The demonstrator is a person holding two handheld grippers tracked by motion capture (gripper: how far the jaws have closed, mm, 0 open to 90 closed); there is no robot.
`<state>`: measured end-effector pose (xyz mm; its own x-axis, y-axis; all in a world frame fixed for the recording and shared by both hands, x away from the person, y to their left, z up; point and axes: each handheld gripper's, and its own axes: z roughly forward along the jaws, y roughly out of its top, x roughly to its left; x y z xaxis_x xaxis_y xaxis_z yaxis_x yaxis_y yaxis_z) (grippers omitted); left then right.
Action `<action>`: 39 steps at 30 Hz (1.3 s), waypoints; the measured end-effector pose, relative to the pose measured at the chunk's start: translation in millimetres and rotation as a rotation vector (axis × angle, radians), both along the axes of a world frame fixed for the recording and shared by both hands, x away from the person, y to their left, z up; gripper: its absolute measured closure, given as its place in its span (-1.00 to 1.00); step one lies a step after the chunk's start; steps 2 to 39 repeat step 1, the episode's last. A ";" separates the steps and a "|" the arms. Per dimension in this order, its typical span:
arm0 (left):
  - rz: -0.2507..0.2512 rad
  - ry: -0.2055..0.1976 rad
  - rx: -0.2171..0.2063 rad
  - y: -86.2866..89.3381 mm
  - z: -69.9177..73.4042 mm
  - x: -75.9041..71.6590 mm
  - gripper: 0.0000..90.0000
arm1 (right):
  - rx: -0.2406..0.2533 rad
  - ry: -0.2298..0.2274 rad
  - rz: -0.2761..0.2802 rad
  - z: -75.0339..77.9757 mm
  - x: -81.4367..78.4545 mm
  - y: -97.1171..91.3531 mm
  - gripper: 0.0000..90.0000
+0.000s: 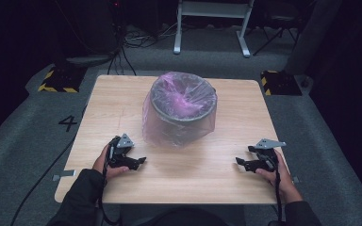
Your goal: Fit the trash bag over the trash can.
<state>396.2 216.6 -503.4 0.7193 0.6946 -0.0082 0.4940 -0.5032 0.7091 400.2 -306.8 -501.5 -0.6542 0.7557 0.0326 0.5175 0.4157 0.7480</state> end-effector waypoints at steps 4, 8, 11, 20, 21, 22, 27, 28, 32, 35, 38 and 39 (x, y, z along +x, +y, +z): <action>0.000 0.000 0.000 0.0 0.0 0.0 -0.66 | 0.002 0.004 0.000 -0.7 -0.1 -0.8 -0.58; 0.000 0.000 0.000 0.0 0.0 0.0 -0.66 | 0.002 0.004 0.000 -0.7 -0.1 -0.8 -0.58; 0.000 0.000 0.000 0.0 0.0 0.0 -0.66 | 0.002 0.004 0.000 -0.7 -0.1 -0.8 -0.58; 0.000 0.000 0.000 0.0 0.0 0.0 -0.66 | 0.002 0.004 0.000 -0.7 -0.1 -0.8 -0.58; 0.000 0.000 0.000 0.0 0.0 0.0 -0.66 | 0.002 0.004 0.000 -0.7 -0.1 -0.8 -0.58; 0.000 0.000 0.000 0.0 0.0 0.0 -0.66 | 0.002 0.004 0.000 -0.7 -0.1 -0.8 -0.58; 0.000 0.000 0.000 0.0 0.0 0.0 -0.66 | 0.002 0.004 0.000 -0.7 -0.1 -0.8 -0.58; 0.000 0.000 0.000 0.0 0.0 0.0 -0.66 | 0.002 0.004 0.000 -0.7 -0.1 -0.8 -0.58; 0.000 0.000 0.000 0.0 0.0 0.0 -0.66 | 0.002 0.004 0.000 -0.7 -0.1 -0.8 -0.58; 0.000 0.000 0.000 0.0 0.0 0.0 -0.66 | 0.002 0.004 0.000 -0.7 -0.1 -0.8 -0.58; 0.000 0.000 0.000 0.0 0.0 0.0 -0.66 | 0.002 0.004 0.000 -0.7 -0.1 -0.8 -0.58; 0.000 0.000 0.000 0.0 0.0 0.0 -0.66 | 0.002 0.004 0.000 -0.7 -0.1 -0.8 -0.58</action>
